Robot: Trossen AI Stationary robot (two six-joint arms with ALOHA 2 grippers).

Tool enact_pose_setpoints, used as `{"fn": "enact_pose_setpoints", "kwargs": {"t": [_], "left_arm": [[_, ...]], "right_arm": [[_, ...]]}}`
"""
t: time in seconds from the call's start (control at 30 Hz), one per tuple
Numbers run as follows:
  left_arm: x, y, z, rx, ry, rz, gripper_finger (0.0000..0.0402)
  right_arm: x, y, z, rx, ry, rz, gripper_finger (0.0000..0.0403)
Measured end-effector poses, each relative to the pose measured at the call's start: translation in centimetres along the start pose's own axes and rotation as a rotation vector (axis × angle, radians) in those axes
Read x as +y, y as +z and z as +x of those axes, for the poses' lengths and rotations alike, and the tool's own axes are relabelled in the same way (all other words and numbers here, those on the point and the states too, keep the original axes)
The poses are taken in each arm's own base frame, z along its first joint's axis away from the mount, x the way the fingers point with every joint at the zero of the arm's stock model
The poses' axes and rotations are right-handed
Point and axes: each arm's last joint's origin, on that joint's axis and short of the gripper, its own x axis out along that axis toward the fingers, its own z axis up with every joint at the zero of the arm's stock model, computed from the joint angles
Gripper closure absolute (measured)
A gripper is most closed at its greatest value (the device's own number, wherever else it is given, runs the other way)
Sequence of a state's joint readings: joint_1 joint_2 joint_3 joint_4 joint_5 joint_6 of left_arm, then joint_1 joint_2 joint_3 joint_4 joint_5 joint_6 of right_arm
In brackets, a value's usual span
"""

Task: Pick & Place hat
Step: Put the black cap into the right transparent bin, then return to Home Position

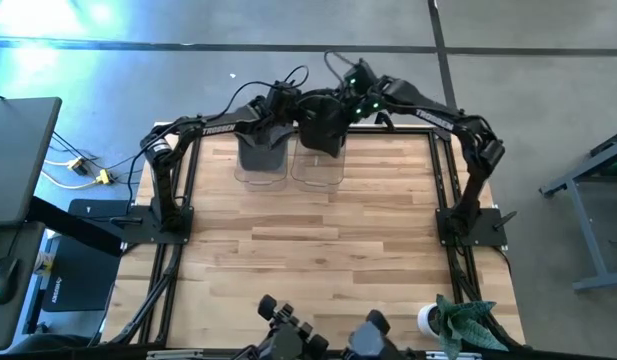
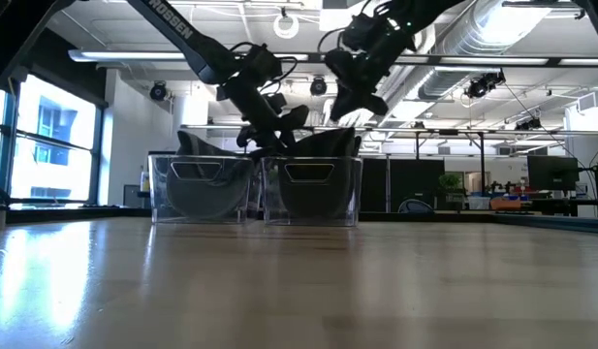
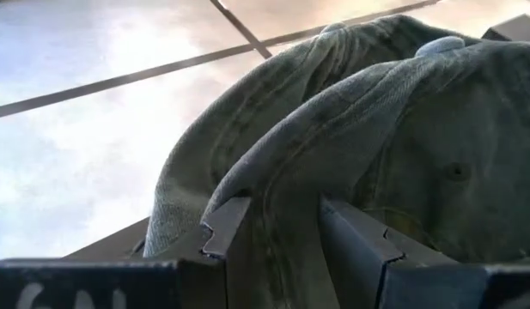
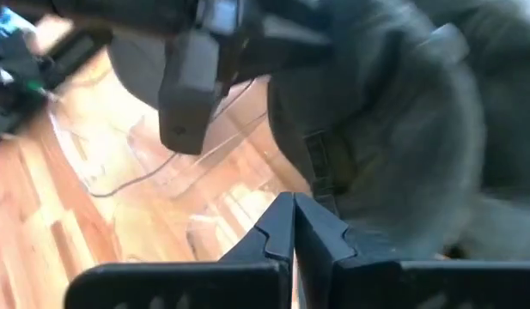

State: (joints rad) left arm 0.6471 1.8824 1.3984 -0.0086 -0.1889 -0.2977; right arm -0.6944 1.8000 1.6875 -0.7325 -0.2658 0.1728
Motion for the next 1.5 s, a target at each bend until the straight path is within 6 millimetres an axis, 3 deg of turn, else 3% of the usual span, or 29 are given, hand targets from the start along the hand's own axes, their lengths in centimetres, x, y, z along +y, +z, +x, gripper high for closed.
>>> {"fn": "enact_pose_setpoints", "kwargs": {"t": [0.17, 0.3, 0.67, 0.9, 1.0, 1.2, 1.37, 1.5], "left_arm": [[-0.8, 1.9, -0.7, 0.016, -0.028, 0.010, 0.0275], [-1.3, 3.2, -1.3, 0.038, -0.048, 0.030, 0.0275], [0.8, 1.4, -0.9, 0.159, 0.101, 0.061, 0.0275], [0.9, 3.5, -1.6, 0.103, 0.063, 0.035, 0.0275], [0.3, 5.0, -2.6, 0.050, 0.028, 0.036, 0.0275], [-0.7, 6.2, -3.6, 0.085, -0.011, 0.072, 0.0275], [-0.8, 6.9, -5.4, 0.130, -0.102, 0.097, 0.0280], [-0.1, 7.5, -7.8, 0.179, -0.187, 0.140, 0.0319]], "right_arm": [[-0.2, -0.7, 2.8, 0.052, -0.140, 0.025, 0.0402], [-1.0, -0.7, 3.5, 0.027, -0.314, -0.003, 0.0401], [-2.7, 0.2, 2.8, -0.045, -0.414, -0.009, 0.0401], [-1.9, 0.8, -0.1, -0.111, -0.381, -0.022, 0.0397], [-0.9, 0.9, -1.5, -0.133, -0.326, -0.042, 0.0397], [1.3, 0.7, -4.2, -0.166, -0.282, -0.074, 0.0396], [2.7, -0.2, -6.9, -0.150, -0.245, -0.129, 0.0396], [3.0, -1.5, -8.8, -0.140, -0.185, -0.168, 0.0400]]}}
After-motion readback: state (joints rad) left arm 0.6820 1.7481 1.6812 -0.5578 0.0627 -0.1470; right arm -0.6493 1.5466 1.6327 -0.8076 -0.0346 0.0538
